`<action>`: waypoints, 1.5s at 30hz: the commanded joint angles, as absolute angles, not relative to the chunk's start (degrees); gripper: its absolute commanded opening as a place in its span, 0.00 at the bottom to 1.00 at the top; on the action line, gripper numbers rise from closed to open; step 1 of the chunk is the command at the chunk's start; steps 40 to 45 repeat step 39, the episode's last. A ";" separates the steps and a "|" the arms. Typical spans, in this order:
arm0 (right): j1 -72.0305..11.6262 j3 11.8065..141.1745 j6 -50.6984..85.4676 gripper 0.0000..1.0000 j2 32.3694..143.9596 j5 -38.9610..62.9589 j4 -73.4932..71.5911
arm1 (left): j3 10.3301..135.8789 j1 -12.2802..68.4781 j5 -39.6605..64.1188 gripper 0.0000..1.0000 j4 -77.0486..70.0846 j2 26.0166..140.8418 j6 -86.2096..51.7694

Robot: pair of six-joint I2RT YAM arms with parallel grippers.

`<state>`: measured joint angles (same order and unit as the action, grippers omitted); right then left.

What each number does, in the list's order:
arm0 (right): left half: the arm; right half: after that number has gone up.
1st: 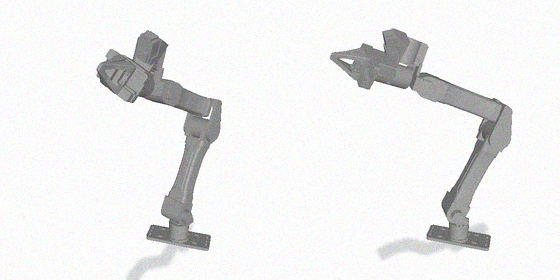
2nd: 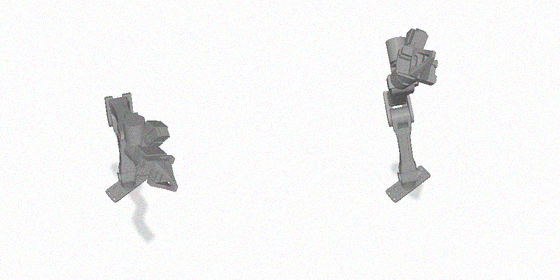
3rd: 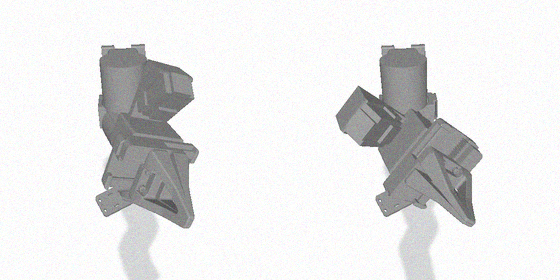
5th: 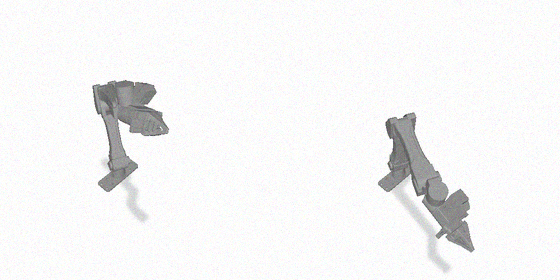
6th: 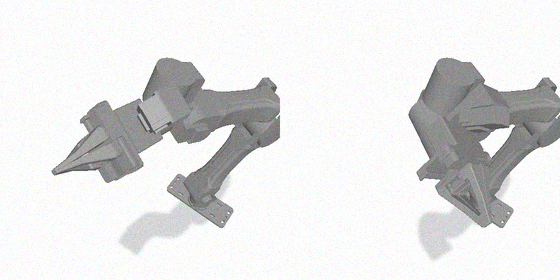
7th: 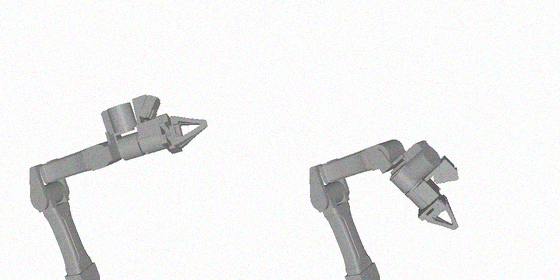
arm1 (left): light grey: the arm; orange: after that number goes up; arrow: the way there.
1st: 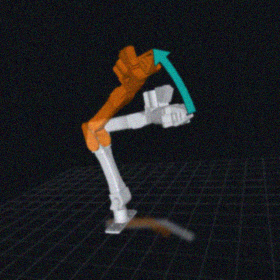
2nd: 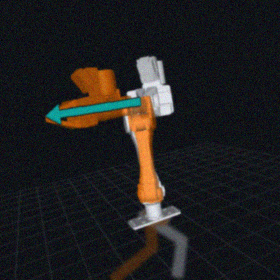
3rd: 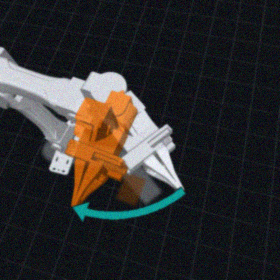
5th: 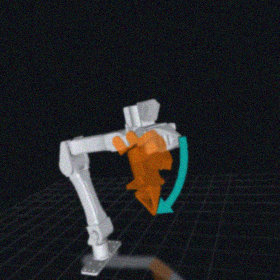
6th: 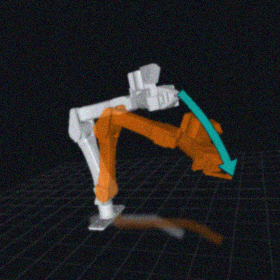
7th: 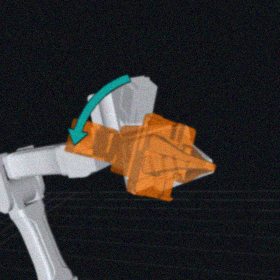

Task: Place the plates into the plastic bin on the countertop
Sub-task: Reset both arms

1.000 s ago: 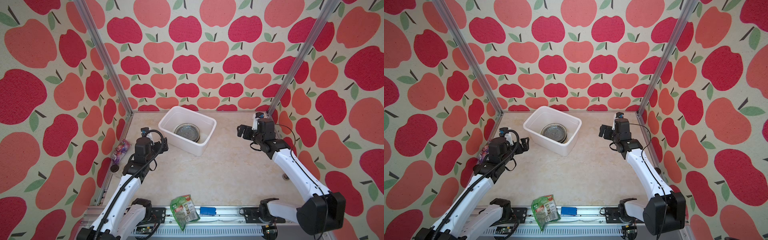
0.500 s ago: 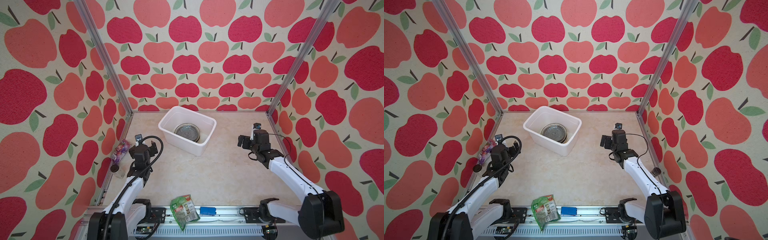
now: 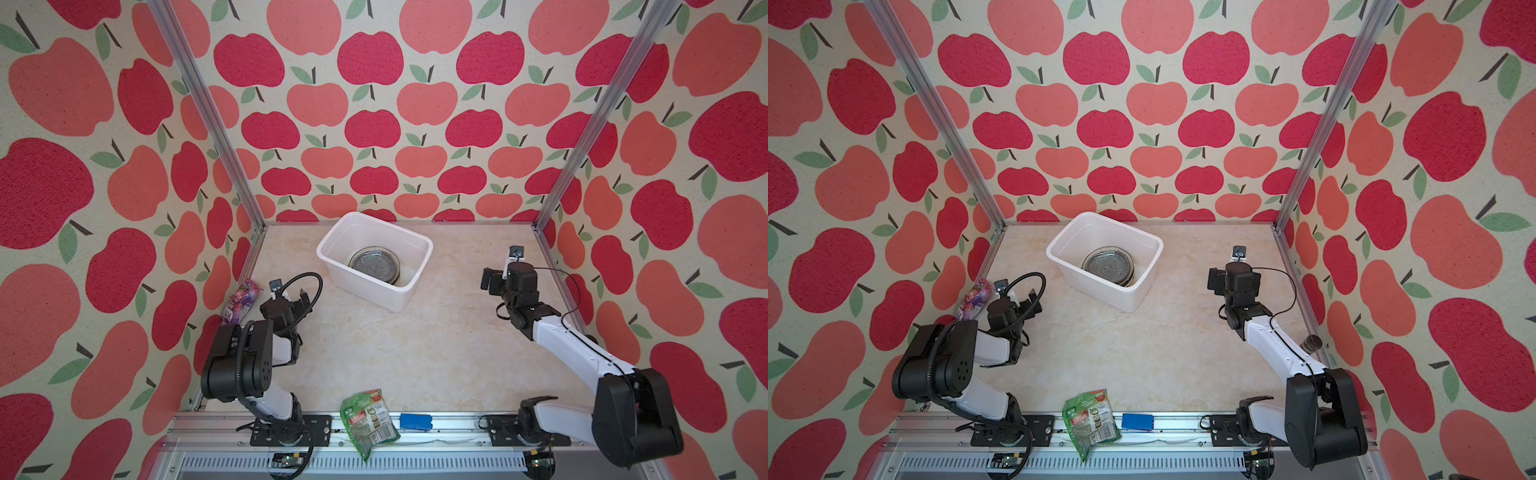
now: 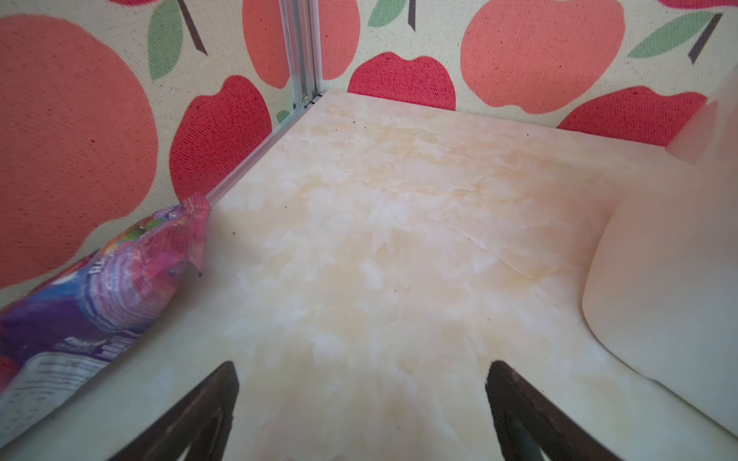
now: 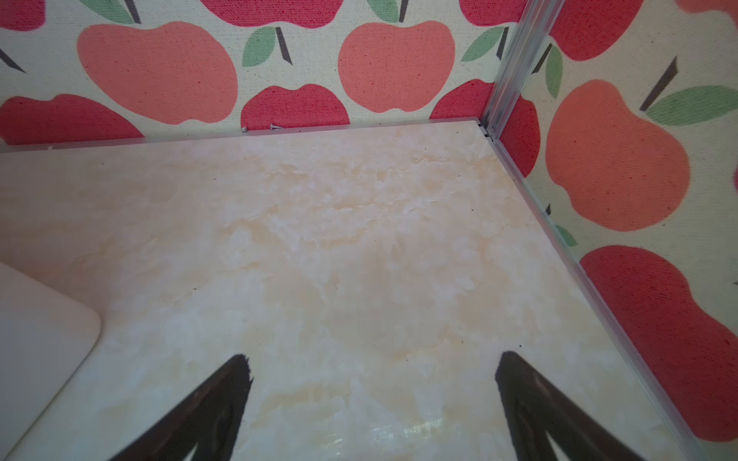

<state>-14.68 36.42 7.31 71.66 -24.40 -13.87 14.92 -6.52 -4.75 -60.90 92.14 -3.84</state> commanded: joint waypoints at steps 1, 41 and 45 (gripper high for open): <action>-12.80 30.33 -1.93 0.99 75.28 -33.13 -32.85 | 15.19 -6.28 -2.03 0.99 -63.72 90.71 -2.97; -3.42 21.34 -3.69 0.99 91.03 -4.22 -56.27 | 20.84 -5.37 -5.10 0.99 -57.06 92.30 -2.28; -3.42 21.34 -3.69 0.99 91.03 -4.22 -56.27 | 20.84 -5.37 -5.10 0.99 -57.06 92.30 -2.28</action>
